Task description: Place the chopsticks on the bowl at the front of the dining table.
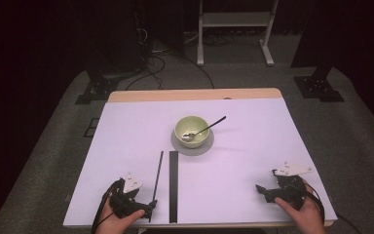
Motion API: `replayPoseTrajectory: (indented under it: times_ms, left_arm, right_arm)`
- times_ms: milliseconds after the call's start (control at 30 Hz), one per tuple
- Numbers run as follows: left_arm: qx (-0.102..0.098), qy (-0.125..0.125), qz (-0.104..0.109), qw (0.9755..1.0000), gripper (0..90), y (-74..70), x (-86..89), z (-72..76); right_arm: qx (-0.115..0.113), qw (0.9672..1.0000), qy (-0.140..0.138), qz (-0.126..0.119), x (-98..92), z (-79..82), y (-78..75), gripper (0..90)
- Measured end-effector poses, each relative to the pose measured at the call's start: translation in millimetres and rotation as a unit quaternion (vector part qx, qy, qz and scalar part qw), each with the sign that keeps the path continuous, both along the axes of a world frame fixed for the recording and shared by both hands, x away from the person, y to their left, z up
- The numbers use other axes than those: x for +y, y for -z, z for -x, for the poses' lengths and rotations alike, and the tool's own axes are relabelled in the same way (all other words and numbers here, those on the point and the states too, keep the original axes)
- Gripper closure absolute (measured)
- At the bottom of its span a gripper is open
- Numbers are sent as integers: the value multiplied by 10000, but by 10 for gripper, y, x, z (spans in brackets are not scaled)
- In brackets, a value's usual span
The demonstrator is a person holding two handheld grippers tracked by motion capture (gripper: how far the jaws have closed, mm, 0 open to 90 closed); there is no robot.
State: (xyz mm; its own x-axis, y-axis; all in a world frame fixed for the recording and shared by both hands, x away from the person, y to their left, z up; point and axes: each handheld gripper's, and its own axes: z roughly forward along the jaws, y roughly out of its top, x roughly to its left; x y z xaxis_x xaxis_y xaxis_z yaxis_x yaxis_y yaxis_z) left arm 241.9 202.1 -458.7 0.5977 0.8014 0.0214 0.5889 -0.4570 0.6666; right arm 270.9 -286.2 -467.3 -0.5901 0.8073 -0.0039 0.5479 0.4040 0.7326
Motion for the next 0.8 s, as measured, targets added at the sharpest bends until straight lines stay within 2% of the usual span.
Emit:
replayPoseTrajectory:
  times_ms: [800]
  left_arm:
    - [-13,-182,-22,9998,0,-7,229,-26]
  right_arm:
    - [-6,10000,-6,5,1,2,-1,122]
